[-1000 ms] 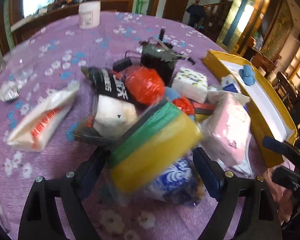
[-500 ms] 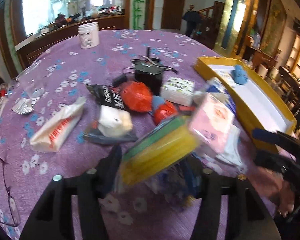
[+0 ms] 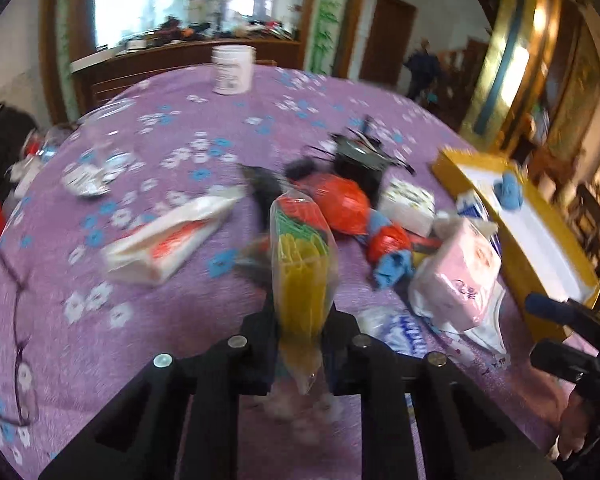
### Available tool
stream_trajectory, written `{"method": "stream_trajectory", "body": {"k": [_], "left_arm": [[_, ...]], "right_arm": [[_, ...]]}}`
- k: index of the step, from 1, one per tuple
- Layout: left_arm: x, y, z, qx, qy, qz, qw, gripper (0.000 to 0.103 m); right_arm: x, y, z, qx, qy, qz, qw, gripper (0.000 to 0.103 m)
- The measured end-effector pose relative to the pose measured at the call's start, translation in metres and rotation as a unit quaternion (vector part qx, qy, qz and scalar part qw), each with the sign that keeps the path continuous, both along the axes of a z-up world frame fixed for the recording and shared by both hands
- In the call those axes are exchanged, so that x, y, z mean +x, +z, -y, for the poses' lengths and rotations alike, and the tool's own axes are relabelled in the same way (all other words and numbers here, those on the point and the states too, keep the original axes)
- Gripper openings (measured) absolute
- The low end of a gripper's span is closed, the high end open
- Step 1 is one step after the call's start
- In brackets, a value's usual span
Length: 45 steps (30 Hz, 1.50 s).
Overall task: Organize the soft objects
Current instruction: 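Grasp yellow-green sponge pack with left gripper while right gripper grasps blue candy bag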
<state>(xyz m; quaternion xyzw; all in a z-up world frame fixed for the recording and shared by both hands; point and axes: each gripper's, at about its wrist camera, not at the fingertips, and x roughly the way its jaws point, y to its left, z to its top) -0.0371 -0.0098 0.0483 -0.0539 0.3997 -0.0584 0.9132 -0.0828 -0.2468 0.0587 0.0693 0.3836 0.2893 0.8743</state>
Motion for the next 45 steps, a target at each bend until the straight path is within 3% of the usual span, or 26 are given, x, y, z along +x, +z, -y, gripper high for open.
{"method": "stream_trajectory", "body": {"k": [8, 10, 12, 15, 19, 23, 28, 36, 45], "left_arm": [[0.000, -0.009, -0.024, -0.042, 0.025, 0.001, 0.9988, 0.017], [0.001, -0.010, -0.025, -0.045, 0.023, -0.001, 0.9987, 0.017], [0.002, -0.013, -0.026, -0.046, 0.025, -0.008, 0.9986, 0.017], [0.004, -0.014, -0.027, -0.052, 0.029, -0.012, 0.9982, 0.017], [0.000, -0.011, -0.031, -0.060, 0.032, 0.003, 0.9977, 0.016], [-0.007, -0.003, -0.031, -0.070, 0.030, 0.021, 0.9969, 0.016], [-0.013, 0.011, -0.020, -0.067, 0.016, 0.034, 0.9971, 0.016], [-0.014, 0.032, 0.011, -0.056, -0.016, 0.044, 0.9973, 0.016], [-0.009, 0.048, 0.063, -0.042, -0.063, 0.046, 0.9961, 0.016]], "right_arm": [[0.018, -0.013, -0.076, -0.076, 0.078, -0.026, 0.994, 0.089], [0.025, -0.023, -0.091, -0.100, 0.080, -0.037, 0.991, 0.081], [0.032, -0.034, -0.099, -0.122, 0.076, -0.055, 0.988, 0.055], [0.030, -0.034, -0.098, -0.130, 0.067, -0.032, 0.989, 0.043], [0.020, -0.018, -0.085, -0.088, 0.066, -0.005, 0.994, 0.042], [0.007, -0.005, -0.072, -0.076, 0.061, 0.017, 0.995, 0.042], [0.004, 0.004, -0.058, -0.051, 0.052, 0.018, 0.997, 0.042], [-0.008, 0.026, -0.010, -0.005, 0.017, 0.041, 0.999, 0.042], [-0.010, 0.027, 0.053, 0.030, -0.048, 0.039, 0.998, 0.042]]}}
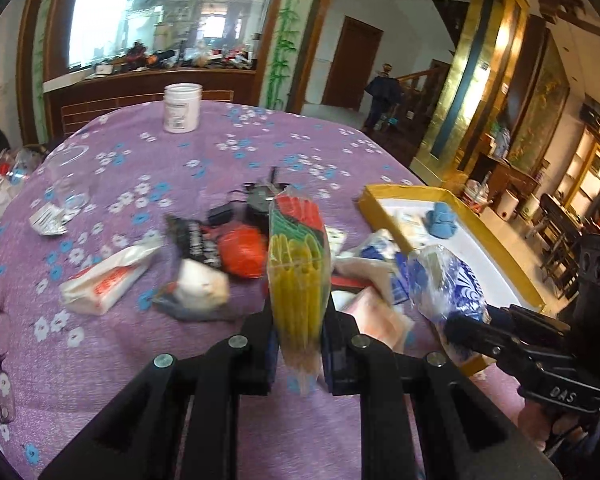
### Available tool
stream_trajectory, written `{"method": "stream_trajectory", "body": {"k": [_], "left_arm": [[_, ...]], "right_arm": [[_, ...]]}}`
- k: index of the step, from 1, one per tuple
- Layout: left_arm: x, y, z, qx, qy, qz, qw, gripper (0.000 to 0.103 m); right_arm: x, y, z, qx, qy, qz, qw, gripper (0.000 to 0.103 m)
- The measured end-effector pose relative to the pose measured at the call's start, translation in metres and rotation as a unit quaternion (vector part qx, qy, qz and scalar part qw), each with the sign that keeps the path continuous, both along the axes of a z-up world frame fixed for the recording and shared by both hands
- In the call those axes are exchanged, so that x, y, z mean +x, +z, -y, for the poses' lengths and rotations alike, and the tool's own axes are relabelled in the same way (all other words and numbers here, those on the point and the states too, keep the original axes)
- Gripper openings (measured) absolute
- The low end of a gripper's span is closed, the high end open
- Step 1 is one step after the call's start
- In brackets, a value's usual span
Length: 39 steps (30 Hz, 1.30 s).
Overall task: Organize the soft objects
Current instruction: 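Grasp yellow-green sponge pack with left gripper while right gripper grasps blue candy bag, then carry the sponge pack and candy bag over the tray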
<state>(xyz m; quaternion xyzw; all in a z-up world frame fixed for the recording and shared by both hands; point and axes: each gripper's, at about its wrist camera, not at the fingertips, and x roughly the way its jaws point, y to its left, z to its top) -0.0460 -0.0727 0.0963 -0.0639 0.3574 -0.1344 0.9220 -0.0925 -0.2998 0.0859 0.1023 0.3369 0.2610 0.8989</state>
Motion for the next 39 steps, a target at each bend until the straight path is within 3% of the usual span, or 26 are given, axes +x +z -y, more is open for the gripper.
{"method": "stream_trajectory", "body": {"k": [14, 23, 29, 39], "left_arm": [[0.016, 0.007, 0.084, 0.010, -0.079, -0.012, 0.9968, 0.016], [0.039, 0.003, 0.160, 0.009, -0.152, -0.031, 0.9878, 0.016], [0.064, -0.013, 0.205, 0.014, -0.179, -0.070, 0.9813, 0.017], [0.124, -0.037, 0.258, 0.016, -0.193, -0.131, 0.9724, 0.016]], "right_arm": [[0.000, -0.006, 0.074, 0.034, -0.075, -0.009, 0.997, 0.042], [0.001, -0.003, 0.128, 0.040, -0.148, -0.014, 0.988, 0.042], [0.018, -0.001, 0.154, 0.010, -0.182, -0.031, 0.983, 0.042], [0.086, 0.007, 0.190, -0.068, -0.213, -0.074, 0.972, 0.042]]}}
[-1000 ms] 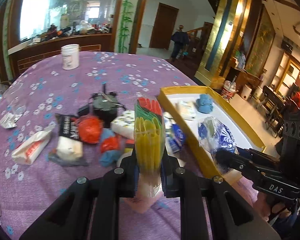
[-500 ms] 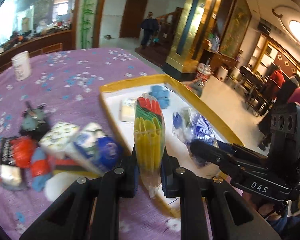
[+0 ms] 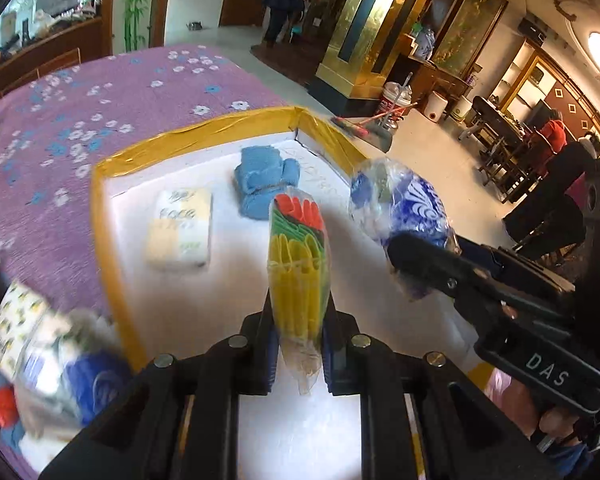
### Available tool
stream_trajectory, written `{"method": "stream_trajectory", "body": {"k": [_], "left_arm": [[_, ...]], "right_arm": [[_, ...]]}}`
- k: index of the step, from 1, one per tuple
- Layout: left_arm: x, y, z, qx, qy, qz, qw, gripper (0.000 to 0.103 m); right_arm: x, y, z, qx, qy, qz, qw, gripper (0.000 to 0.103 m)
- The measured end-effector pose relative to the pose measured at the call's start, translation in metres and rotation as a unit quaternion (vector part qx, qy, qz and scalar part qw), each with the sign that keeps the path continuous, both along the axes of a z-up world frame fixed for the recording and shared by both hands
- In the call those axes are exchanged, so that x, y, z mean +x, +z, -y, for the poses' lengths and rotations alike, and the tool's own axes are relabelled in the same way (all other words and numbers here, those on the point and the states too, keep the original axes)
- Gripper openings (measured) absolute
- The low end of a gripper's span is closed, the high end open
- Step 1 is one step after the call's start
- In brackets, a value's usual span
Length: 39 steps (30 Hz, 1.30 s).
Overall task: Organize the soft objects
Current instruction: 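Carry the sponge pack and candy bag over the tray, then open right gripper to drop candy bag in tray while left gripper releases sponge pack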
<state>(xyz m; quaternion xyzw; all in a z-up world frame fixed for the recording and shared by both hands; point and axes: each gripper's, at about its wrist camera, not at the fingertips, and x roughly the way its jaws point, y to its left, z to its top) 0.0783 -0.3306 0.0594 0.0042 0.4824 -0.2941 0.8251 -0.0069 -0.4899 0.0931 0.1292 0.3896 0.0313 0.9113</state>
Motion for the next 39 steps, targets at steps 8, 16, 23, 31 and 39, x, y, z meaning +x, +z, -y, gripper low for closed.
{"method": "stream_trajectory", "body": {"k": [8, 16, 23, 31, 39], "left_arm": [[0.020, -0.013, 0.001, -0.012, 0.020, -0.015, 0.9996, 0.017], [0.019, -0.018, 0.002, -0.005, 0.010, -0.002, 0.9999, 0.017], [0.023, -0.021, -0.007, -0.020, 0.022, -0.013, 0.9995, 0.018], [0.014, -0.008, -0.008, -0.016, 0.034, 0.026, 0.9990, 0.055], [0.004, 0.002, -0.006, -0.008, 0.037, 0.059, 0.9976, 0.060]], "right_arm": [[0.048, -0.016, -0.002, -0.030, -0.003, -0.038, 0.999, 0.042], [0.070, -0.023, -0.015, -0.043, -0.006, -0.052, 0.998, 0.042], [0.069, -0.028, -0.008, -0.014, -0.013, -0.058, 0.998, 0.044], [0.063, -0.025, -0.001, -0.003, -0.030, -0.045, 0.999, 0.052], [0.043, -0.008, -0.002, 0.014, -0.038, -0.010, 0.999, 0.061]]}}
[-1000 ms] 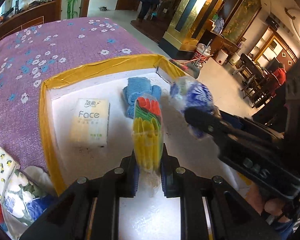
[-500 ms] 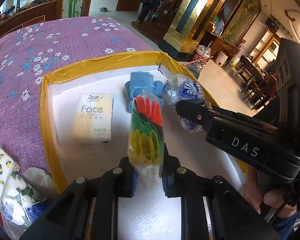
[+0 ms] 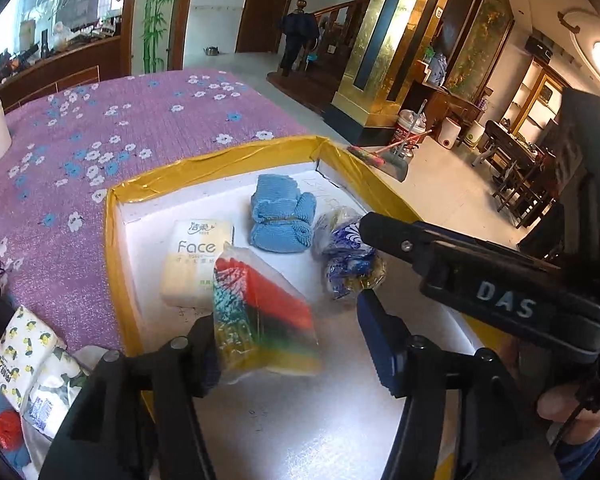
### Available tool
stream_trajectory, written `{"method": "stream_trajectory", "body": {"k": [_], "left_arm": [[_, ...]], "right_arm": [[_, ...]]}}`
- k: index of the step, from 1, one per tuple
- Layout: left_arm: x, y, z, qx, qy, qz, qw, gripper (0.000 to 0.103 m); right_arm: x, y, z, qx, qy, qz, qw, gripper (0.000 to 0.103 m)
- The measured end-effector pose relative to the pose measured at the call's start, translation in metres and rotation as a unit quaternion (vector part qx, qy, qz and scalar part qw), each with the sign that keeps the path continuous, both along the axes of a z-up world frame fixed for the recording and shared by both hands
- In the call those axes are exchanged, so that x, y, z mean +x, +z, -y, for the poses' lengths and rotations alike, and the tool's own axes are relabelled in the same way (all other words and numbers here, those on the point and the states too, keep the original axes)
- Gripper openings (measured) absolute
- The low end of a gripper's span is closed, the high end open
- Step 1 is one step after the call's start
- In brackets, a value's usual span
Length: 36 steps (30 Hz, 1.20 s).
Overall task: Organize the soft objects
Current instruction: 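Open right gripper to drop candy bag in tray while left gripper releases sponge pack, then move both open grippers from the tray back to the table items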
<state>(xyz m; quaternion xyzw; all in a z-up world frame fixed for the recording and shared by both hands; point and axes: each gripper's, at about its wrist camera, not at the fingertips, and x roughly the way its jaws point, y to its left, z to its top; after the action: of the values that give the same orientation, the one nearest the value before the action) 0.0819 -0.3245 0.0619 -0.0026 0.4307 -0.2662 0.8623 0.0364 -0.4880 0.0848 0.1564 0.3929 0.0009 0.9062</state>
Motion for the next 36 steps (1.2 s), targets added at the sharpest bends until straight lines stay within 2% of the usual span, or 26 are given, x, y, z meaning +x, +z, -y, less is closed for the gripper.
{"method": "stream_trajectory", "body": {"k": [2, 4, 6, 11, 17, 19, 21, 27, 36], "left_arm": [[-0.002, 0.003, 0.001, 0.003, 0.004, 0.014, 0.9999, 0.062], [-0.005, 0.008, -0.001, 0.001, 0.007, 0.028, 0.9996, 0.071], [-0.008, 0.014, -0.003, -0.004, 0.012, 0.044, 0.9990, 0.074], [-0.016, 0.025, -0.004, -0.004, 0.017, 0.081, 0.9965, 0.078], [-0.028, 0.037, -0.001, 0.011, 0.013, 0.116, 0.9931, 0.079], [-0.034, 0.044, 0.000, 0.012, 0.010, 0.131, 0.9913, 0.084], [-0.040, 0.049, 0.000, 0.012, 0.009, 0.136, 0.9906, 0.088], [-0.057, 0.062, -0.003, 0.024, 0.002, 0.137, 0.9903, 0.088], [-0.091, 0.064, -0.026, 0.034, -0.015, 0.136, 0.9900, 0.089]], "right_arm": [[-0.008, 0.007, 0.000, 0.002, -0.005, 0.013, 1.000, 0.063], [-0.019, 0.014, 0.003, 0.004, -0.015, 0.029, 0.999, 0.066], [-0.031, 0.020, 0.003, 0.007, -0.025, 0.044, 0.999, 0.068], [-0.062, 0.031, 0.003, 0.019, -0.040, 0.075, 0.996, 0.071], [-0.090, 0.039, 0.001, 0.027, -0.041, 0.091, 0.995, 0.074], [-0.098, 0.044, 0.004, 0.030, -0.046, 0.097, 0.994, 0.074], [-0.107, 0.050, 0.006, 0.029, -0.051, 0.106, 0.993, 0.074], [-0.128, 0.062, 0.011, 0.036, -0.061, 0.126, 0.990, 0.079], [-0.129, 0.048, -0.001, 0.051, -0.044, 0.105, 0.992, 0.079]]}}
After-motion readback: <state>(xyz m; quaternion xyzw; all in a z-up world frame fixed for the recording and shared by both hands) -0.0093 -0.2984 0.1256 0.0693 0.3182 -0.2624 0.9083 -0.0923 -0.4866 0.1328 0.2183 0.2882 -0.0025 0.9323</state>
